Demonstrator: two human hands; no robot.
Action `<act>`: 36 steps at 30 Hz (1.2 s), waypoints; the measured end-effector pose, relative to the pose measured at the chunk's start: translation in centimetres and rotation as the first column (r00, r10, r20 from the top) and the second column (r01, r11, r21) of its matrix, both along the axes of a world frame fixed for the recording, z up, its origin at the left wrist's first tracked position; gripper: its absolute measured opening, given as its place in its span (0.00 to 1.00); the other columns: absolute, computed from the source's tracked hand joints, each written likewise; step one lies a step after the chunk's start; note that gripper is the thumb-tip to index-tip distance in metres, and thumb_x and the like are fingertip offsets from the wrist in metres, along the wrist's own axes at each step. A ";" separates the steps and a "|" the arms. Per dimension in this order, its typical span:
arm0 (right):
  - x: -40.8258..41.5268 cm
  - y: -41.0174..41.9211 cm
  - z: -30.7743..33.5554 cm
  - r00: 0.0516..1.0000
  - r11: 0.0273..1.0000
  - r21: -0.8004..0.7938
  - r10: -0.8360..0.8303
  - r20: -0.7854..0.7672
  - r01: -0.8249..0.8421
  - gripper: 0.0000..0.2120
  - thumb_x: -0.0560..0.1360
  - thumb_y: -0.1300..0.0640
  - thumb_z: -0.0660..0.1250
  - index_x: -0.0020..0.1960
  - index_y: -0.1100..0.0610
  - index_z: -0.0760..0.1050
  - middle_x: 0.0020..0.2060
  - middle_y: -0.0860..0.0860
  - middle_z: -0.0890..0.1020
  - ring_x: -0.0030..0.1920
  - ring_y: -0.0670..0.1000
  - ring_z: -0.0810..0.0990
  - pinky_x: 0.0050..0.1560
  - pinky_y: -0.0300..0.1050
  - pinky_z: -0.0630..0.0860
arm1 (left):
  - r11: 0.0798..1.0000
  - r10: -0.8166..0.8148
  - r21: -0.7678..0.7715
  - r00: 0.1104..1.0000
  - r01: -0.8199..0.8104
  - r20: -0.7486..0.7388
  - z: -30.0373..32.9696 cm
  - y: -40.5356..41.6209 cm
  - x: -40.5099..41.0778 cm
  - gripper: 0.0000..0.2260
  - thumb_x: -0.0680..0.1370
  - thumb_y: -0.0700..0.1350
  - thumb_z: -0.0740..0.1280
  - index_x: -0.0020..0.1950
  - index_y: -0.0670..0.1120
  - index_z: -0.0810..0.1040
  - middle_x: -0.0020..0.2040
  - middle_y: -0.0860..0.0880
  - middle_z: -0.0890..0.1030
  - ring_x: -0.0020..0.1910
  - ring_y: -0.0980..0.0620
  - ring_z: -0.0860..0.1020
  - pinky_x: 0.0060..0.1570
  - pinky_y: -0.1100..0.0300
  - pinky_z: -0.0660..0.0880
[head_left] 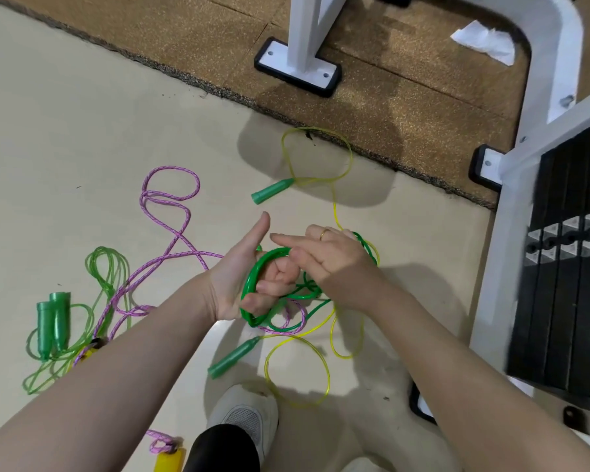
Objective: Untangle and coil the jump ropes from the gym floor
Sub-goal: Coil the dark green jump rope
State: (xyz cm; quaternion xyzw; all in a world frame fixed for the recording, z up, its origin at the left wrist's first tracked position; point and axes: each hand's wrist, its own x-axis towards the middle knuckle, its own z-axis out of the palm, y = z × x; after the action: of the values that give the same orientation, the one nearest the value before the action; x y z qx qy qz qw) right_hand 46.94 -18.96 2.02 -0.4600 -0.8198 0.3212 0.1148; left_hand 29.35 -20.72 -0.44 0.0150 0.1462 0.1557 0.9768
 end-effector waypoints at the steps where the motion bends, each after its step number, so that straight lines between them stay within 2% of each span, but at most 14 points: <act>1: 0.0 -0.1 -0.1 0.994 0.990 0.133 0.024 0.104 -0.038 0.28 0.73 0.41 0.44 0.66 0.44 0.73 0.39 0.46 0.72 0.47 0.50 0.73 0.50 0.47 0.62 | 0.999 0.004 0.036 0.990 0.001 -0.138 0.3 -0.1 0.0 0.33 0.63 0.73 0.58 0.36 0.42 0.77 0.21 0.48 0.67 0.12 0.53 0.68 0.13 0.69 0.66; 4: 0.0 -0.4 -0.5 0.987 0.966 0.247 0.035 0.157 -0.074 0.29 0.73 0.41 0.44 0.63 0.48 0.76 0.41 0.51 0.78 0.46 0.55 0.75 0.47 0.49 0.61 | 0.983 -0.048 0.170 0.986 0.076 -0.162 0.5 -0.3 0.1 0.27 0.66 0.71 0.63 0.37 0.46 0.79 0.22 0.51 0.72 0.13 0.58 0.69 0.12 0.72 0.62; 6: 0.2 -0.1 -0.2 0.994 0.986 -0.158 -0.060 -0.095 0.045 0.28 0.72 0.38 0.47 0.48 0.54 0.79 0.37 0.51 0.77 0.41 0.52 0.74 0.45 0.49 0.65 | 0.962 -0.113 0.247 0.993 0.120 -0.043 0.2 -0.1 0.2 0.20 0.72 0.64 0.64 0.42 0.48 0.79 0.26 0.54 0.75 0.17 0.62 0.71 0.15 0.72 0.63; 8: 0.9 0.9 0.1 0.906 0.859 -0.506 -0.273 -0.324 0.077 0.18 0.71 0.41 0.59 0.32 0.54 0.71 0.29 0.48 0.68 0.33 0.47 0.66 0.38 0.46 0.63 | 0.946 -0.135 0.284 0.986 0.157 -0.095 0.1 -0.1 0.5 0.17 0.73 0.62 0.66 0.38 0.48 0.78 0.24 0.55 0.73 0.16 0.64 0.68 0.14 0.72 0.61; 14: 1.8 2.6 -0.5 0.665 0.742 -0.601 -0.613 -0.426 0.298 0.17 0.79 0.54 0.60 0.32 0.54 0.63 0.22 0.41 0.63 0.25 0.41 0.61 0.35 0.42 0.59 | 0.852 -0.119 0.489 0.978 0.190 -0.172 1.1 -0.3 1.1 0.17 0.71 0.61 0.69 0.32 0.49 0.79 0.23 0.56 0.73 0.16 0.63 0.66 0.15 0.72 0.59; 16: 2.1 2.8 -0.7 0.655 0.725 -0.610 -0.635 -0.411 0.320 0.17 0.79 0.54 0.61 0.32 0.53 0.63 0.22 0.41 0.62 0.25 0.42 0.61 0.37 0.43 0.60 | 0.856 -0.074 0.513 0.997 0.057 0.012 1.5 0.4 1.0 0.16 0.76 0.56 0.64 0.40 0.45 0.82 0.31 0.53 0.79 0.18 0.61 0.65 0.17 0.70 0.57; 19: 4.7 3.1 -0.9 0.651 0.699 -0.681 -0.624 -0.432 0.217 0.16 0.74 0.50 0.63 0.31 0.53 0.64 0.26 0.46 0.64 0.29 0.46 0.63 0.39 0.43 0.61 | 0.947 0.197 0.176 0.921 -0.267 0.337 2.3 1.8 -1.2 0.18 0.83 0.43 0.51 0.67 0.34 0.69 0.56 0.36 0.78 0.23 0.56 0.65 0.23 0.68 0.61; 22: 8.1 2.6 -1.6 0.554 0.471 -0.882 -0.727 -0.405 -0.026 0.11 0.67 0.54 0.69 0.29 0.54 0.70 0.32 0.53 0.76 0.43 0.54 0.76 0.54 0.47 0.67 | 0.888 0.423 0.074 0.869 -0.454 0.258 1.1 1.9 -2.7 0.18 0.84 0.40 0.49 0.74 0.43 0.62 0.70 0.35 0.66 0.35 0.49 0.75 0.38 0.60 0.77; 24: 8.8 2.1 -2.0 0.518 0.372 -0.915 -0.758 -0.396 -0.155 0.06 0.63 0.54 0.69 0.33 0.56 0.75 0.35 0.55 0.79 0.44 0.57 0.80 0.54 0.47 0.75 | 0.835 0.530 0.091 0.837 -0.543 0.132 0.7 1.5 -2.0 0.19 0.82 0.36 0.52 0.73 0.44 0.65 0.72 0.38 0.66 0.48 0.42 0.81 0.48 0.54 0.80; 26: 8.6 1.9 -1.7 0.571 0.331 -0.938 -0.753 -0.327 -0.100 0.03 0.67 0.59 0.66 0.40 0.58 0.76 0.30 0.53 0.75 0.31 0.53 0.77 0.39 0.44 0.79 | 0.699 0.715 0.105 0.690 -0.707 -0.113 0.8 1.7 -0.9 0.25 0.72 0.29 0.64 0.69 0.43 0.70 0.64 0.38 0.75 0.50 0.42 0.82 0.45 0.55 0.81; 29: 7.8 1.6 -1.4 0.873 0.458 -0.879 -0.474 -0.115 0.133 0.08 0.77 0.66 0.58 0.45 0.57 0.75 0.28 0.52 0.70 0.26 0.50 0.68 0.30 0.40 0.69 | 0.432 0.864 0.178 0.349 -0.884 -0.364 1.2 2.5 -0.3 0.20 0.74 0.30 0.60 0.62 0.47 0.71 0.61 0.43 0.78 0.45 0.45 0.84 0.43 0.53 0.81; 33: 6.5 1.3 -0.6 0.991 0.603 -0.790 -0.008 0.132 0.110 0.08 0.78 0.57 0.61 0.42 0.55 0.76 0.29 0.52 0.76 0.32 0.51 0.74 0.37 0.44 0.67 | 0.437 0.835 0.348 0.231 -0.829 -0.499 0.9 3.1 -0.2 0.25 0.81 0.35 0.54 0.73 0.59 0.58 0.71 0.52 0.68 0.60 0.44 0.76 0.60 0.45 0.73; 35: 6.7 1.3 -0.3 0.994 0.620 -0.782 0.024 0.104 0.067 0.09 0.77 0.58 0.63 0.38 0.54 0.73 0.29 0.54 0.75 0.34 0.51 0.73 0.40 0.45 0.68 | 0.468 0.810 0.505 0.123 -0.725 -0.574 0.4 3.3 -0.8 0.28 0.82 0.36 0.54 0.75 0.62 0.51 0.74 0.55 0.61 0.65 0.47 0.71 0.64 0.45 0.67; 36: 6.9 1.2 -0.1 0.997 0.551 -0.834 -0.075 -0.001 0.041 0.07 0.76 0.59 0.64 0.39 0.56 0.72 0.29 0.55 0.72 0.31 0.51 0.71 0.39 0.45 0.70 | 0.507 0.792 0.589 0.069 -0.629 -0.607 0.0 3.3 -1.2 0.29 0.82 0.37 0.54 0.75 0.63 0.49 0.75 0.56 0.59 0.67 0.49 0.68 0.65 0.46 0.66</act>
State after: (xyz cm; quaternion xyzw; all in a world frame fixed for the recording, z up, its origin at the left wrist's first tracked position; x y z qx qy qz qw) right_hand 53.81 -17.76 1.87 -0.4803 -0.5527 0.6749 -0.0910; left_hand 28.10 -17.42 -0.47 0.0968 0.5645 0.5964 0.5624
